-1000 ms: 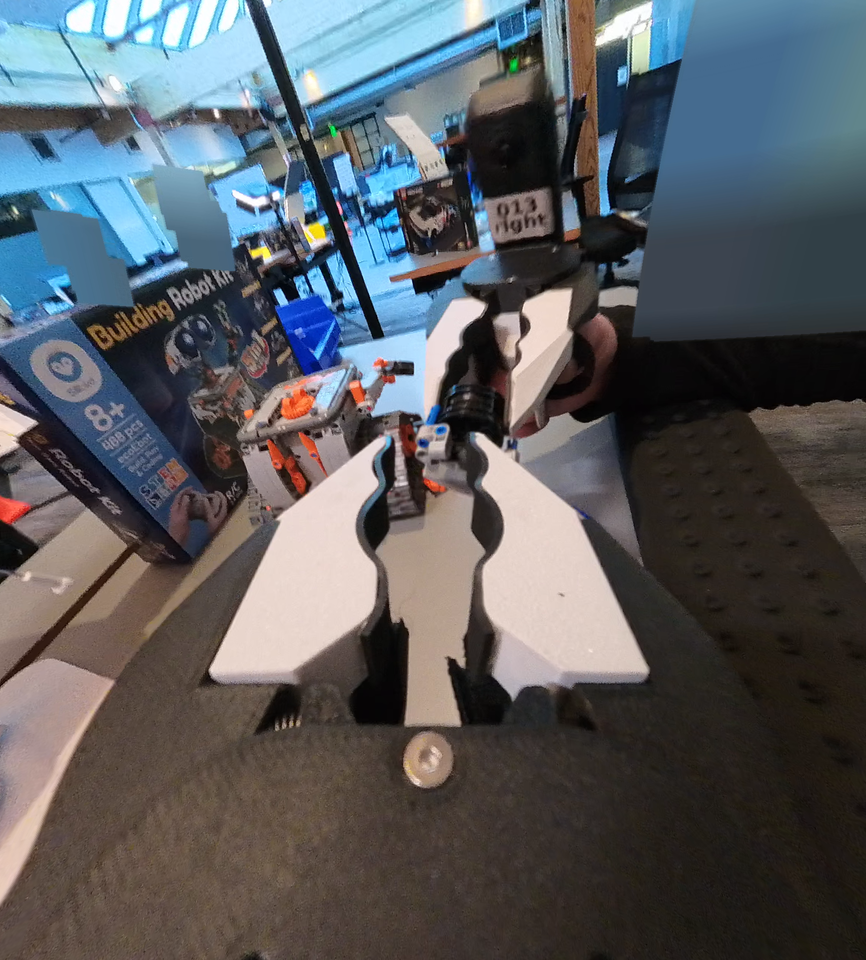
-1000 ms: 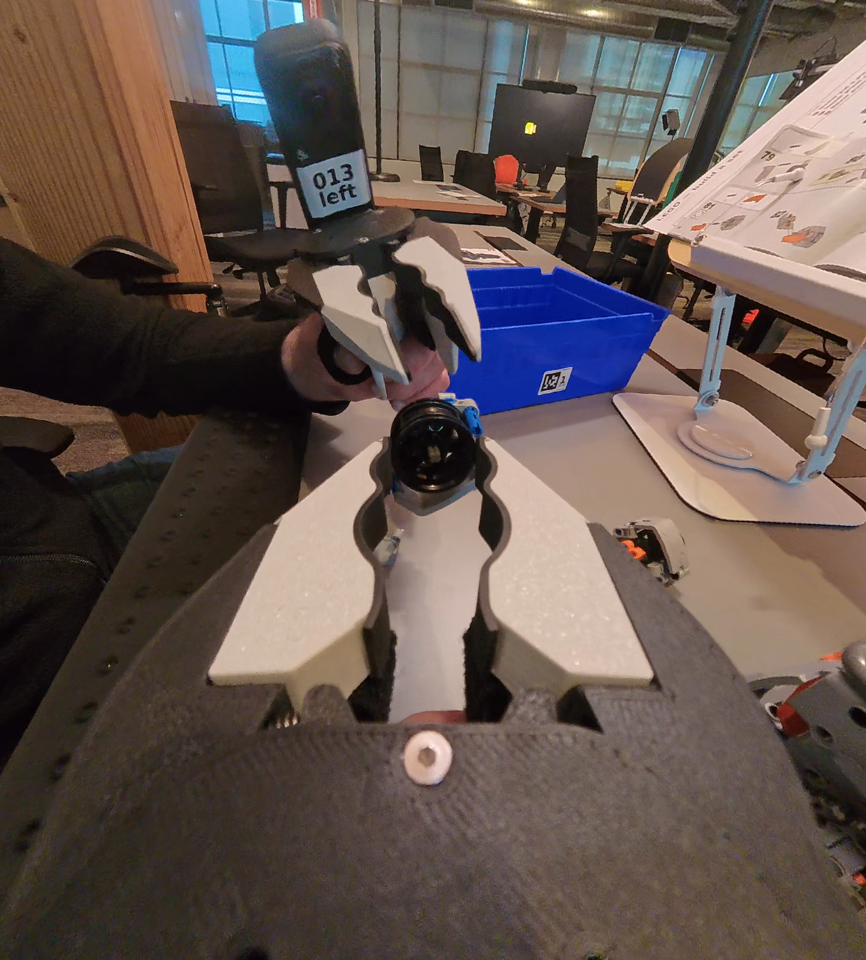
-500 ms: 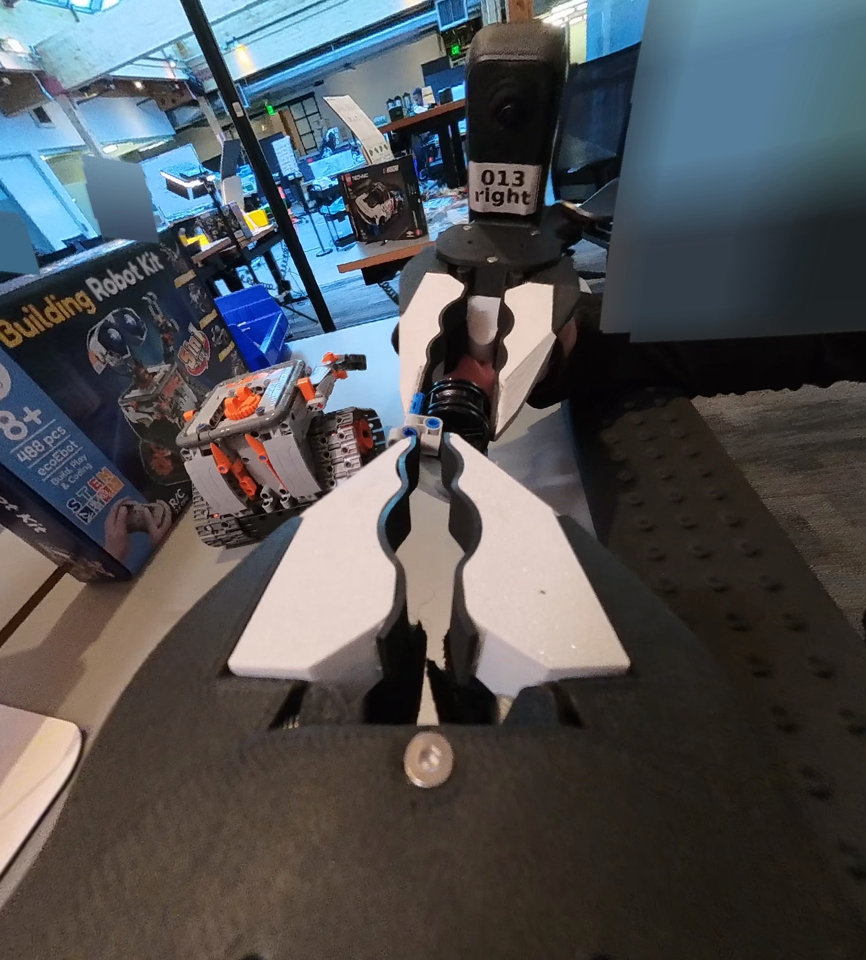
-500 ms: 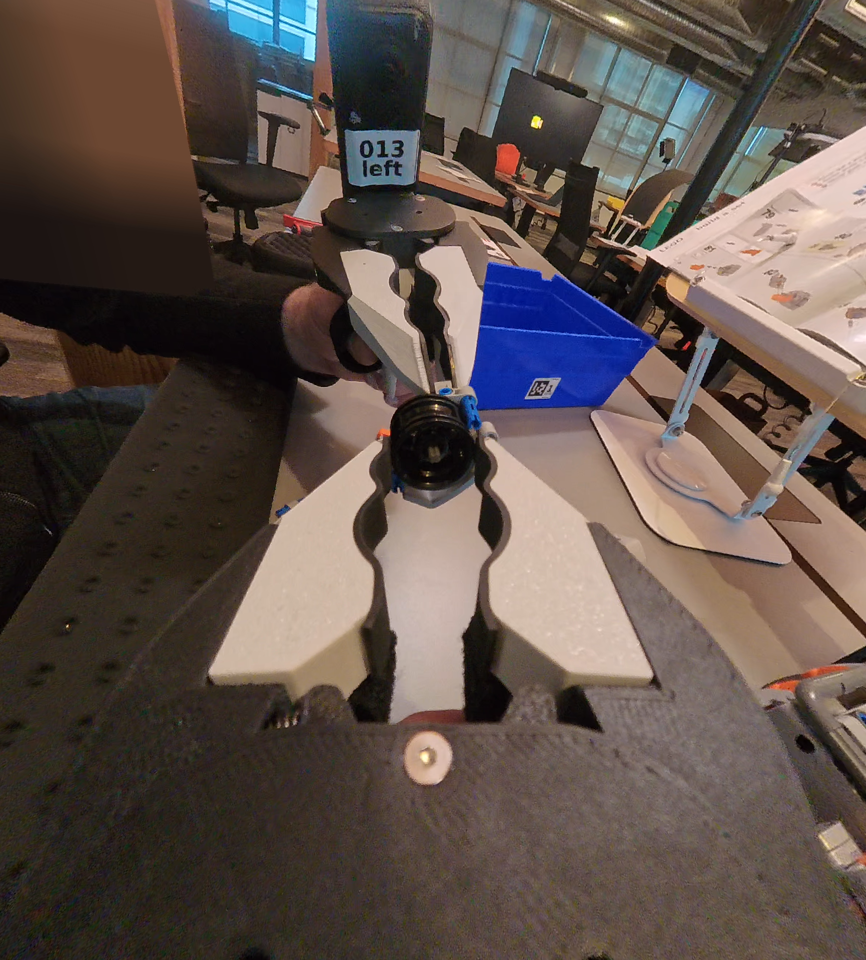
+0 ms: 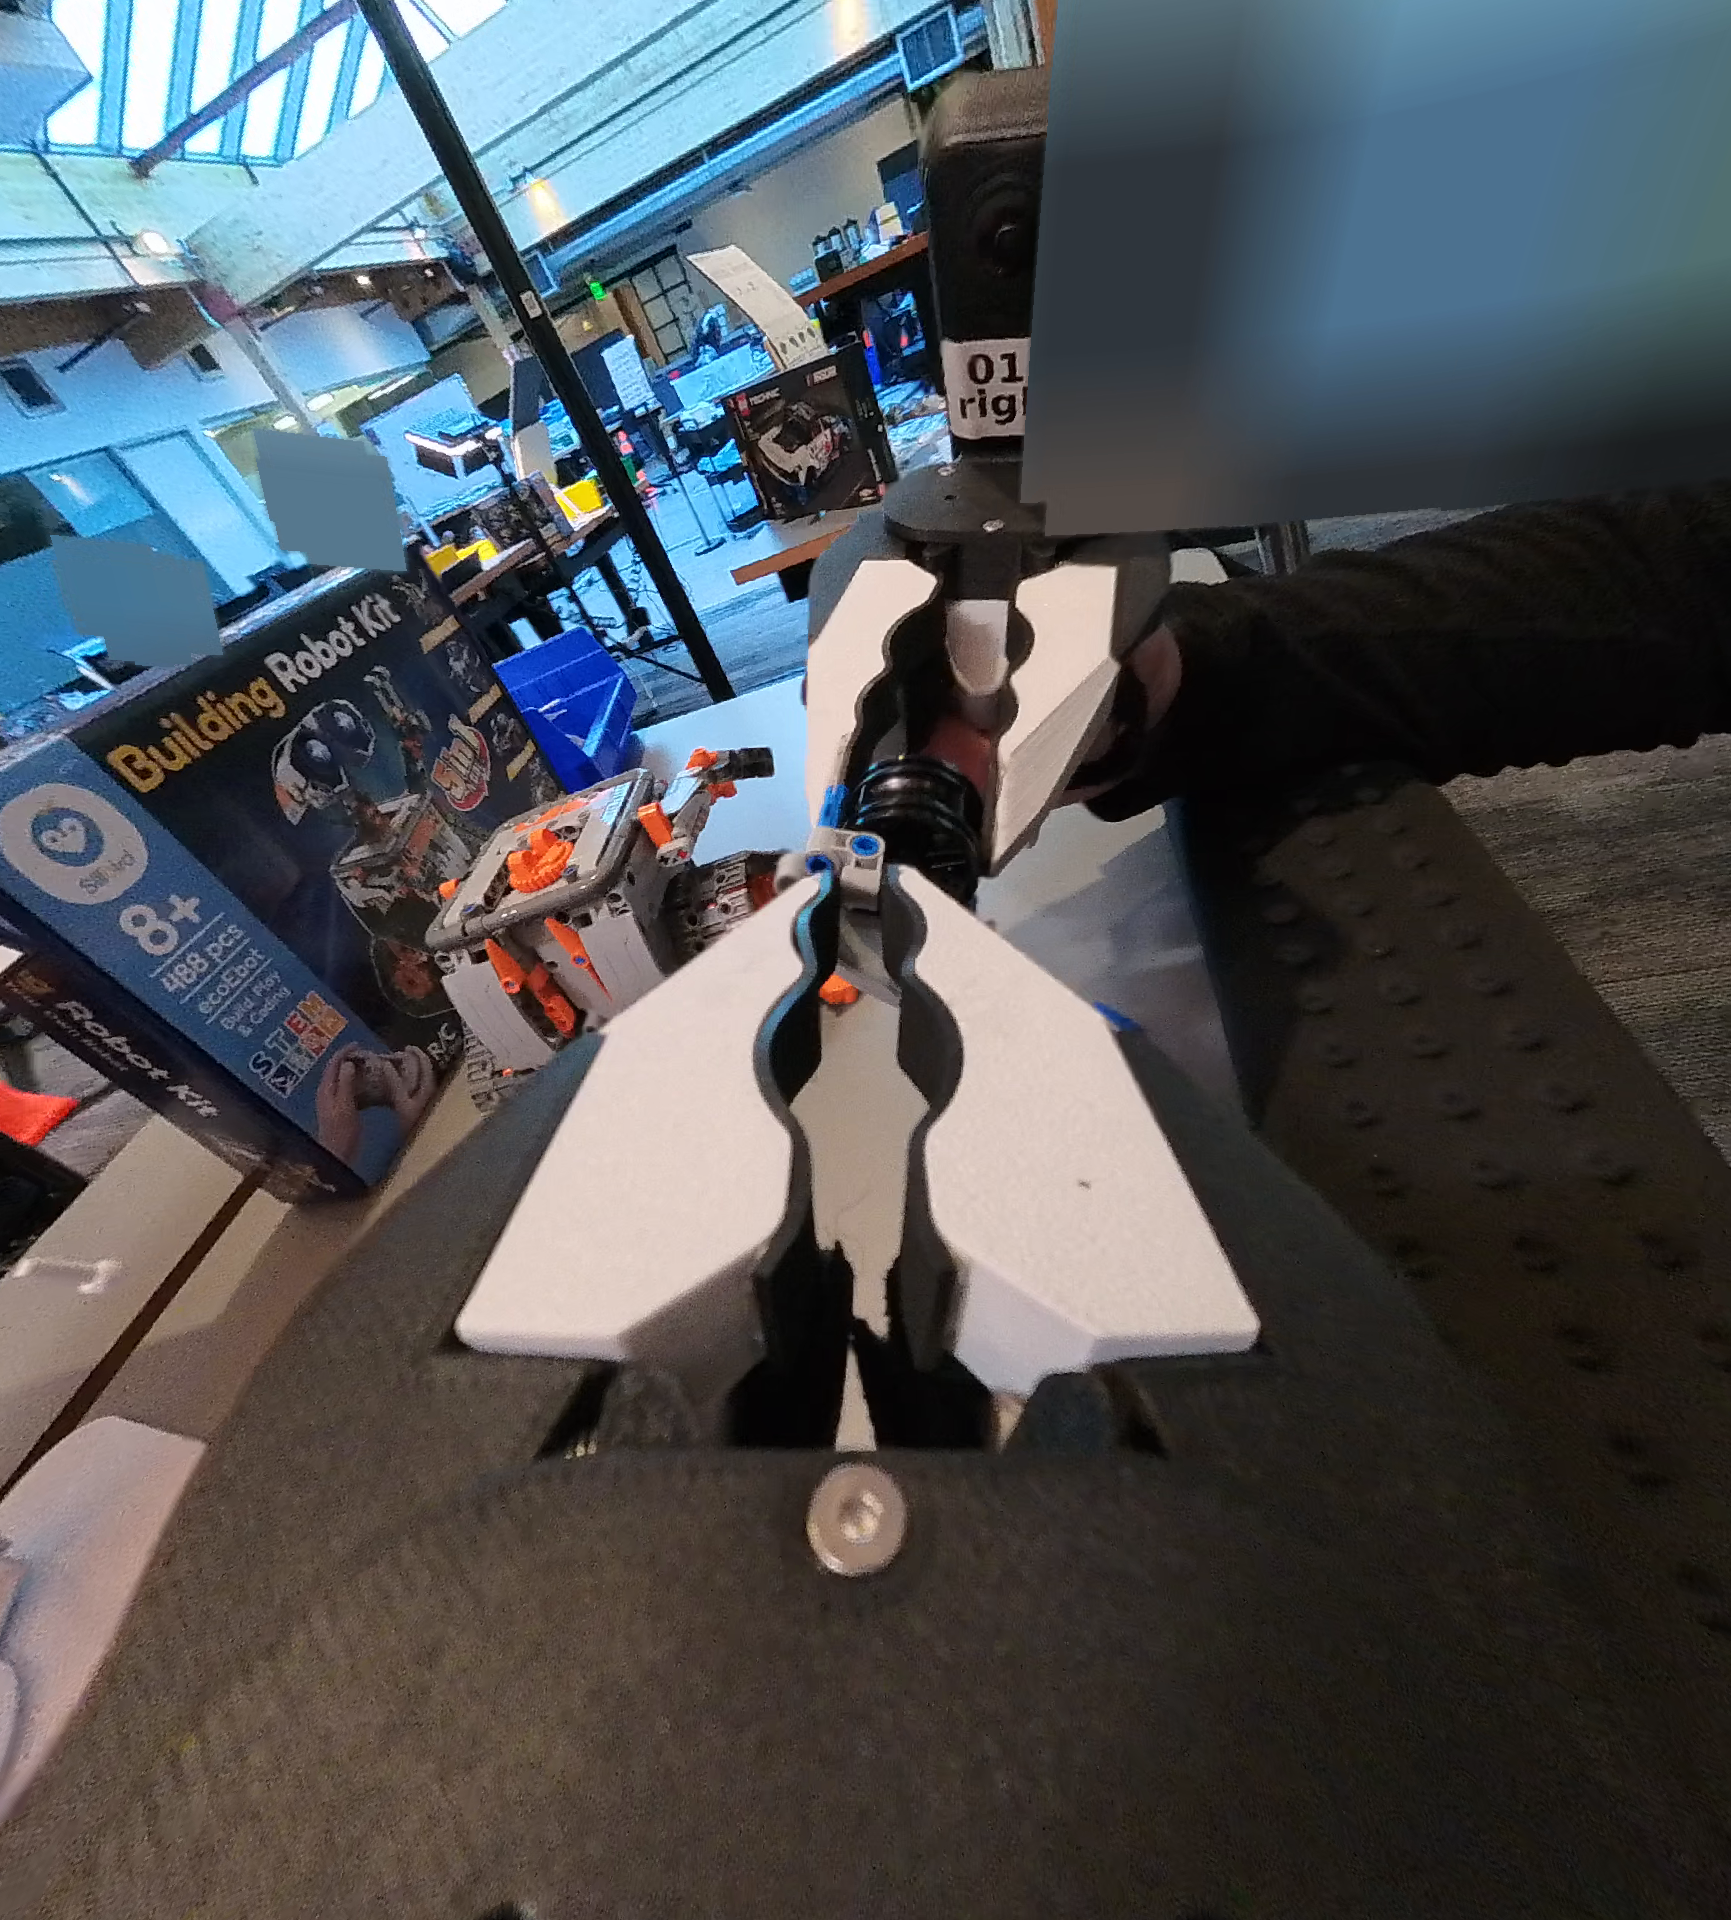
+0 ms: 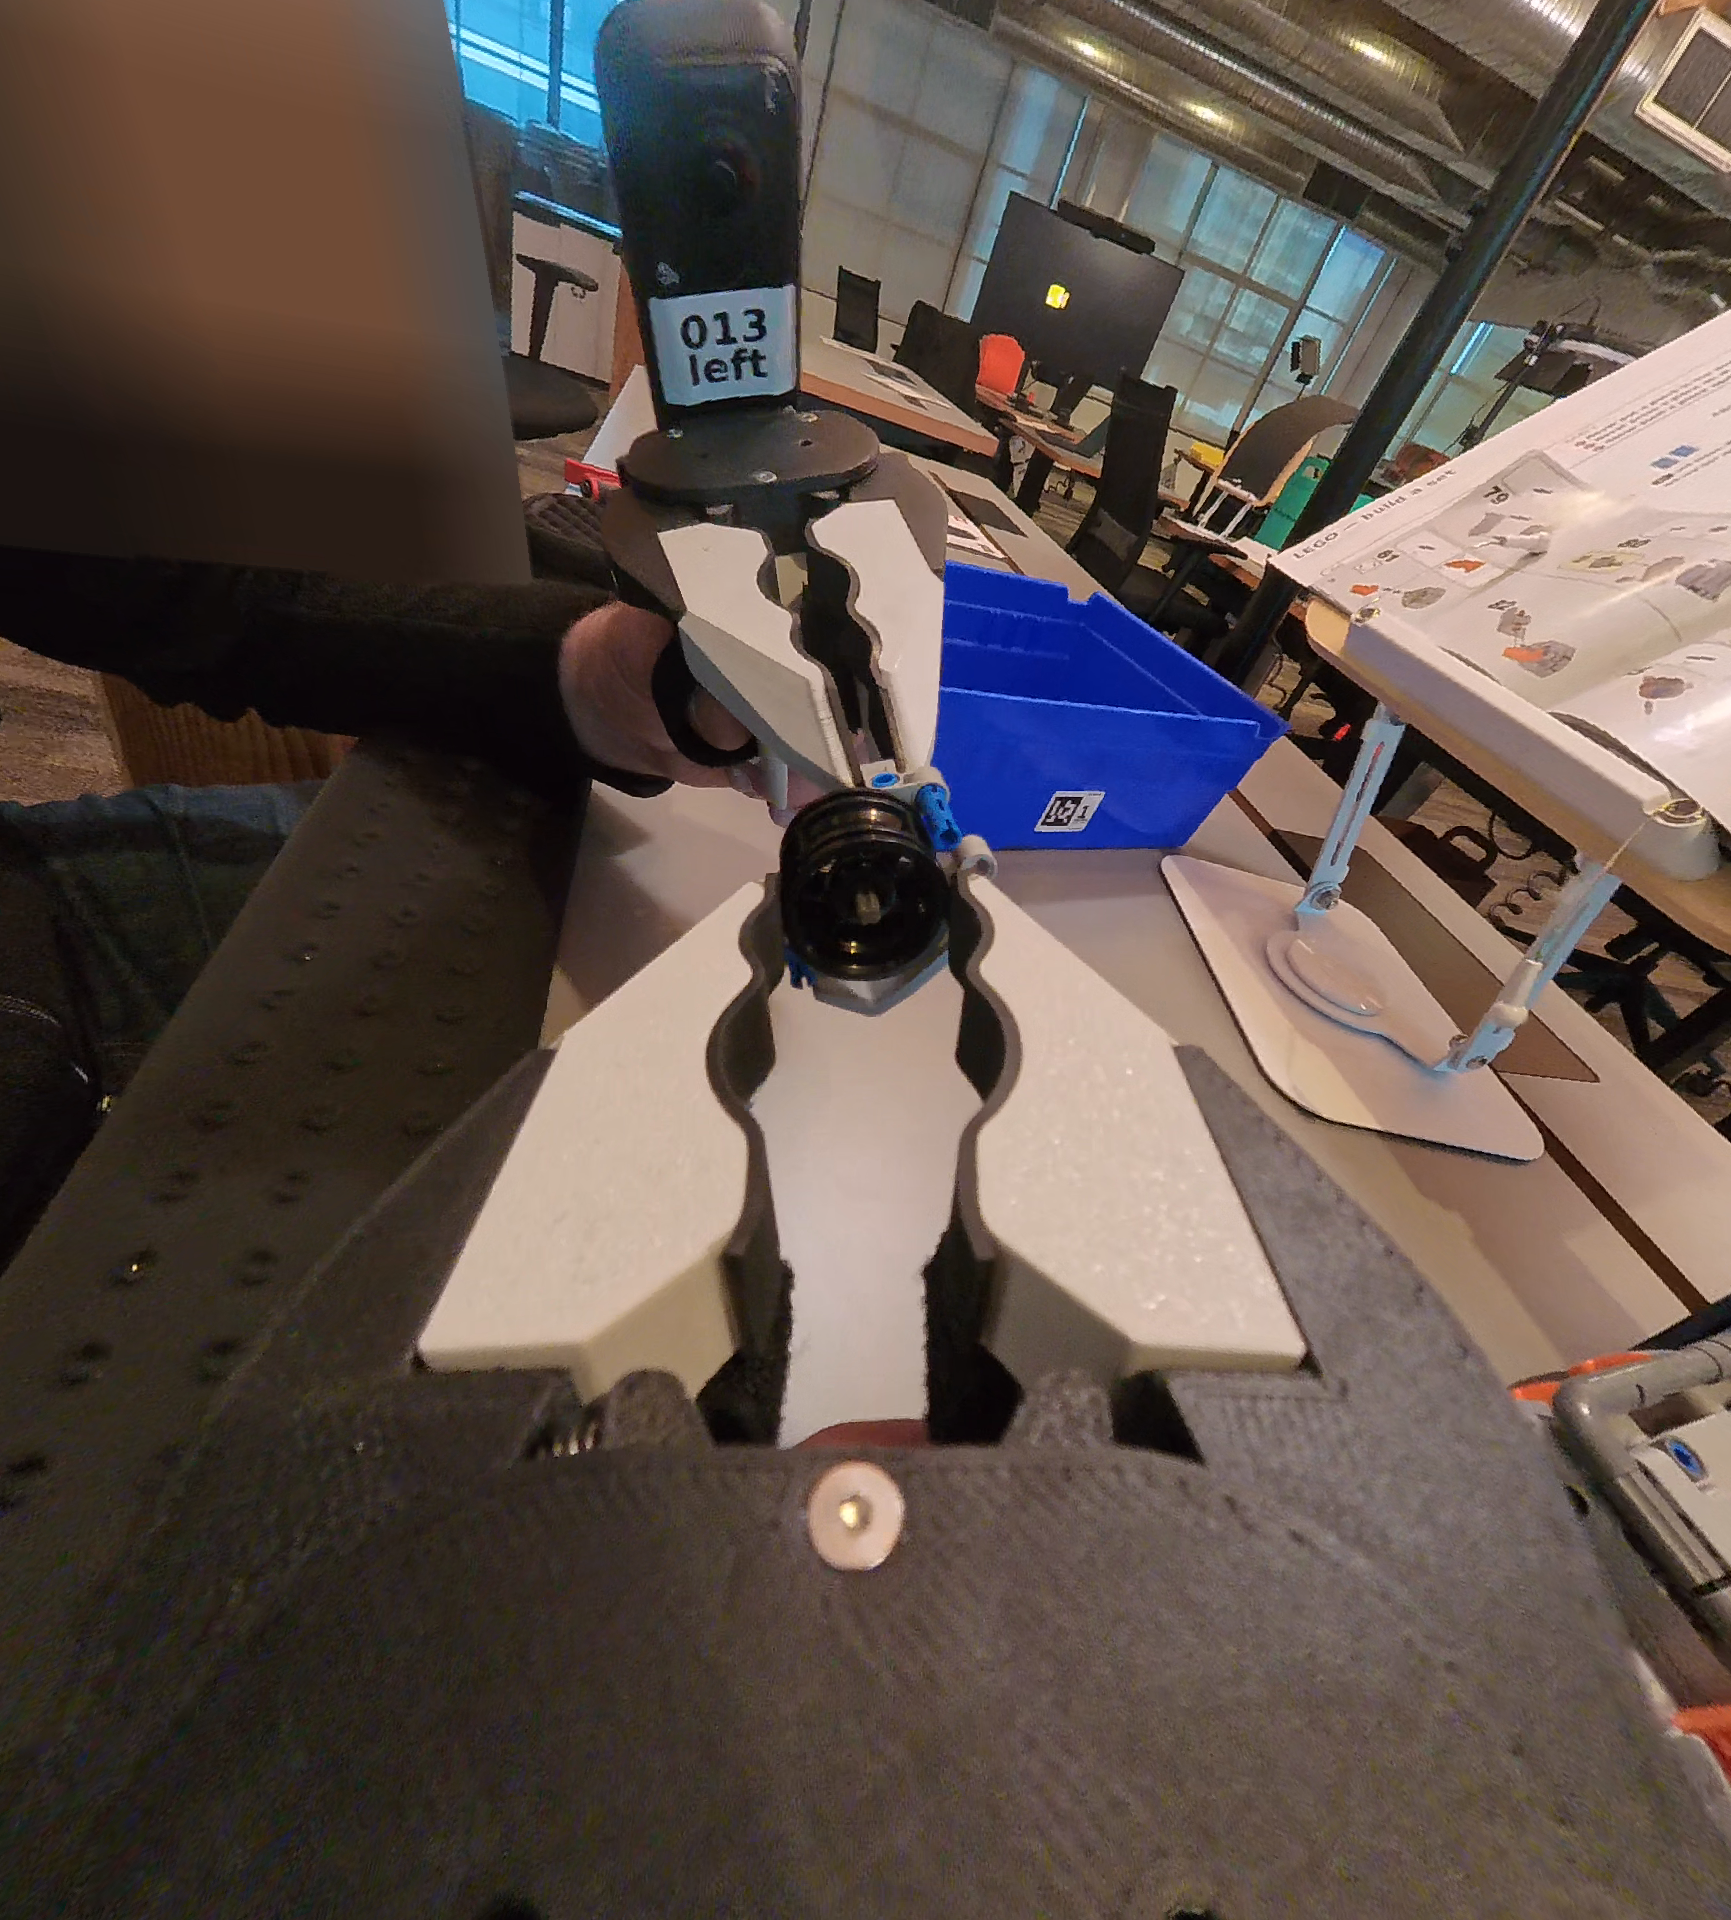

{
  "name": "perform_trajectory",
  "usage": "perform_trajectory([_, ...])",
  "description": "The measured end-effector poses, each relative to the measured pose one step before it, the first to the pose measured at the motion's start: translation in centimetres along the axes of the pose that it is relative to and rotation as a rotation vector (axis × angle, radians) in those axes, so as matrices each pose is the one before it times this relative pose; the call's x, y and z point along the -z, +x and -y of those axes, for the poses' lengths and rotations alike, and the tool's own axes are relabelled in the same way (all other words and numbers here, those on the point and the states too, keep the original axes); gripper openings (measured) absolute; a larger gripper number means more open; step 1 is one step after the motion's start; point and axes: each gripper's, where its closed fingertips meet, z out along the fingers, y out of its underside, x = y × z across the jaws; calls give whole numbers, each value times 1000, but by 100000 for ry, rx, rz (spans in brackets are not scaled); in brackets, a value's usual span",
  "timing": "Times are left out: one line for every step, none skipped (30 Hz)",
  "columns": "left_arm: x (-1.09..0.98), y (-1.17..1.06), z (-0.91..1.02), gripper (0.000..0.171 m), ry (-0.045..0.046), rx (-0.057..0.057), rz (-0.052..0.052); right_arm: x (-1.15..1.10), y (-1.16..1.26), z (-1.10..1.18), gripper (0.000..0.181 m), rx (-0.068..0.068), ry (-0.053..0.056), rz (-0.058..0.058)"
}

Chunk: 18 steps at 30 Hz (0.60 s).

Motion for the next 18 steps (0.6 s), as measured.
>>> perform_trajectory([-35, 2, -48, 6, -559, -1507, 990, 10, 91, -97, 29, 773, -790, -917])
perform_trajectory([-23, 138, 66, 7, -12, -603, -147, 17, 90, -81, 29, 573, -619, -854])
perform_trajectory([-8, 172, 133, 8, 269, -93, -723, 43, 105, -55, 29, 213, -315, -699])
perform_trajectory([-18, 8, 51, 8, -32, -396, 293, 63, 110, 17, 29, 160, 43, -655])
perform_trajectory([-17, -30, 17, 8, -58, -710, 607, 42, 77, 17, 29, 221, -15, -504])
perform_trajectory([-12, 61, -42, 8, -244, -282, -221, 4, 21, -24, 29, 169, -218, -170])
perform_trajectory([-18, 63, -65, 8, -301, -26, -386, -2, 22, -53, 29, 159, -283, -188])
perform_trajectory([-10, -3, -47, 8, -283, -391, 182, -14, 19, -15, 29, 250, -138, -248])
perform_trajectory([2, 11, -28, 8, -230, -539, 222, 5, 0, 10, 29, 209, 8, -88])
perform_trajectory([-6, 43, -7, 8, -174, -546, 19, 5, -8, 11, 29, 304, -37, -127])
perform_trajectory([-17, 18, -44, 8, -423, -728, 164, 16, 21, 0, 29, 484, -150, -343])
perform_trajectory([-35, 26, -96, 8, -683, -925, 185, 15, 21, -7, 29, 512, -223, -375])
perform_trajectory([-47, 34, -89, 8, -506, -697, 131, 7, 13, -3, 29, 473, -284, -331])
perform_trajectory([-29, 37, -46, 8, -159, -324, -43, 2, 9, -21, 29, 536, -309, -375])
perform_trajectory([-35, 31, -66, 8, -279, -151, -159, -2, 20, -12, 29, 475, -282, -364])
perform_trajectory([-14, -13, -73, 8, -245, -129, 43, -4, 25, -32, 29, 251, -266, -296])
perform_trajectory([-13, -11, -29, 8, -32, -10, 10, -6, 10, -21, 29, 146, -162, -189])
perform_trajectory([-5, -4, -9, 8, 72, 43, -64, 9, 7, 15, 29, 154, -26, -131])
